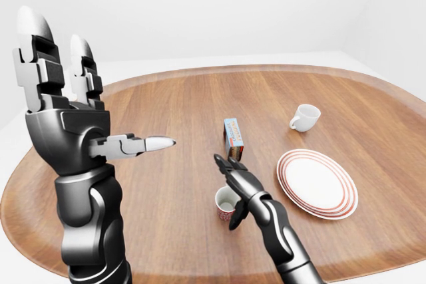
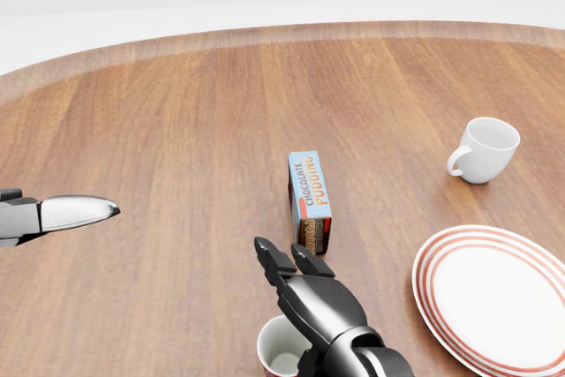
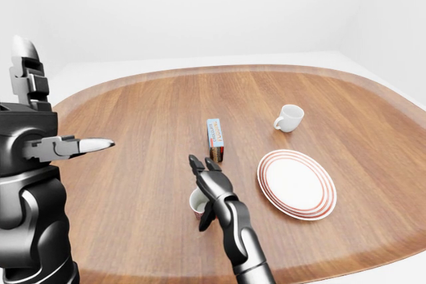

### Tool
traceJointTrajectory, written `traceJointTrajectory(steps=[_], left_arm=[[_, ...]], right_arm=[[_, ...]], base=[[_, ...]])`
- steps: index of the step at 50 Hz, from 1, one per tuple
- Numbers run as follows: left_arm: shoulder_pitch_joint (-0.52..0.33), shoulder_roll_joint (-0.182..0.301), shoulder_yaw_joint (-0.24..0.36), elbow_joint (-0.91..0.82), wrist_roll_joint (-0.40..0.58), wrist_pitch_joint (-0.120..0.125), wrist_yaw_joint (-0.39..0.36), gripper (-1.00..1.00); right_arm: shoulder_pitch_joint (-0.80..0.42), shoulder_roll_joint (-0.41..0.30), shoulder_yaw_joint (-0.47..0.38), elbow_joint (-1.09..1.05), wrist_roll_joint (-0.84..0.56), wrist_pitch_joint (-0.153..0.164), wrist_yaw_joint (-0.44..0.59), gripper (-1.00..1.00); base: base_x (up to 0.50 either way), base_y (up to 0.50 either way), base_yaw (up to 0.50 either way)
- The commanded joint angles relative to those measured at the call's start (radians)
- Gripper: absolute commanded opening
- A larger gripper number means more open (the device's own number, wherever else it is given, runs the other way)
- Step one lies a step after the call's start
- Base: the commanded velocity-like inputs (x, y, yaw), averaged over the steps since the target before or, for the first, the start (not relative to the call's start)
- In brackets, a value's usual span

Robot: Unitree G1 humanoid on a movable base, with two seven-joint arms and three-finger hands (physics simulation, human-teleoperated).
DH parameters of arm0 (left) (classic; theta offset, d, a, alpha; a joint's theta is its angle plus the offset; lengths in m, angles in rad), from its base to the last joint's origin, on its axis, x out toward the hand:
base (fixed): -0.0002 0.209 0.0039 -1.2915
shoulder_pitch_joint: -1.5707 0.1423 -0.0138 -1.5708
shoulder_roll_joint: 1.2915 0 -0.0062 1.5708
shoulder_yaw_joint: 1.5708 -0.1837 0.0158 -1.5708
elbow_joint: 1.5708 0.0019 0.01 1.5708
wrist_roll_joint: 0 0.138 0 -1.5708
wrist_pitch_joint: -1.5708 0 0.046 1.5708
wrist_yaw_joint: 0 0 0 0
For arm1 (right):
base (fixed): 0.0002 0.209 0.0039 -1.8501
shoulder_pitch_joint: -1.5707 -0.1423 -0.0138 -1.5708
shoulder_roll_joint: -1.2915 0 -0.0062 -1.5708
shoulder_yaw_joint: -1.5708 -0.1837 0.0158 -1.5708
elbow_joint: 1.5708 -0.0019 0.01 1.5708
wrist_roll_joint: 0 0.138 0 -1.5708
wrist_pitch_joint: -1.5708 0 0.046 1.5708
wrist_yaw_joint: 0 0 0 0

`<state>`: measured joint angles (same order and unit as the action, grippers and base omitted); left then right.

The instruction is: Pick up the red mug and put it on the plate

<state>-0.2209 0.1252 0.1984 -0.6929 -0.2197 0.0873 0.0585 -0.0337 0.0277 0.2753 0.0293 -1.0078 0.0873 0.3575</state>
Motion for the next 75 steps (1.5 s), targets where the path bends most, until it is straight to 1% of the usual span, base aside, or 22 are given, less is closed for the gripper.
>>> traceJointTrajectory(steps=[1, 40, 51, 57, 62, 63, 64, 65, 75], left_arm=[[-0.003, 0.002, 0.003, 0.002, -0.005, 0.0, 0.001, 1.0], [0.001, 0.006, 0.009, -0.008, -0.009, 0.0, 0.002, 1.0], [0.002, 0.004, 0.004, -0.01, -0.004, 0.0, 0.003, 1.0], [0.004, 0.003, 0.006, -0.003, -0.002, 0.0, 0.002, 1.0], [0.004, 0.003, 0.006, 0.0, -0.001, 0.0, 0.0, 1.0], [0.003, 0.003, 0.006, 0.003, 0.0, 0.0, 0.001, 1.0], [0.007, 0.002, 0.005, 0.004, 0.001, 0.0, 0.0, 1.0], [0.009, 0.001, 0.004, 0.003, 0.002, 0.0, -0.001, 1.0], [0.021, -0.004, -0.001, 0.002, 0.009, 0.0, -0.006, 1.0]], right_arm=[[-0.018, 0.005, -0.005, 0.035, -0.001, 0.0, -0.007, 1.0], [-0.066, 0.015, -0.014, 0.222, 0.021, 0.0, -0.07, 1.0], [-0.134, 0.011, -0.041, 0.366, 0.033, 0.0, -0.1, 1.0], [-0.146, 0.012, -0.047, 0.415, 0.033, 0.0, -0.112, 1.0], [-0.146, 0.013, -0.047, 0.415, 0.031, 0.0, -0.106, 1.0], [-0.147, 0.013, -0.047, 0.415, 0.03, 0.0, -0.108, 0.85], [-0.147, 0.012, -0.047, 0.413, 0.026, 0.0, -0.109, -0.94], [-0.146, 0.012, -0.046, 0.412, 0.025, 0.0, -0.108, -1.0], [-0.131, 0.012, -0.042, 0.403, 0.023, 0.0, -0.102, -1.0]], base=[[0.0, 0.0, 0.0], [0.0, 0.0, 0.0], [0.0, 0.0, 0.0], [0.0, 0.0, 0.0], [0.0, 0.0, 0.0], [0.0, 0.0, 0.0], [0.0, 0.0, 0.0], [0.0, 0.0, 0.0], [0.0, 0.0, 0.0]])
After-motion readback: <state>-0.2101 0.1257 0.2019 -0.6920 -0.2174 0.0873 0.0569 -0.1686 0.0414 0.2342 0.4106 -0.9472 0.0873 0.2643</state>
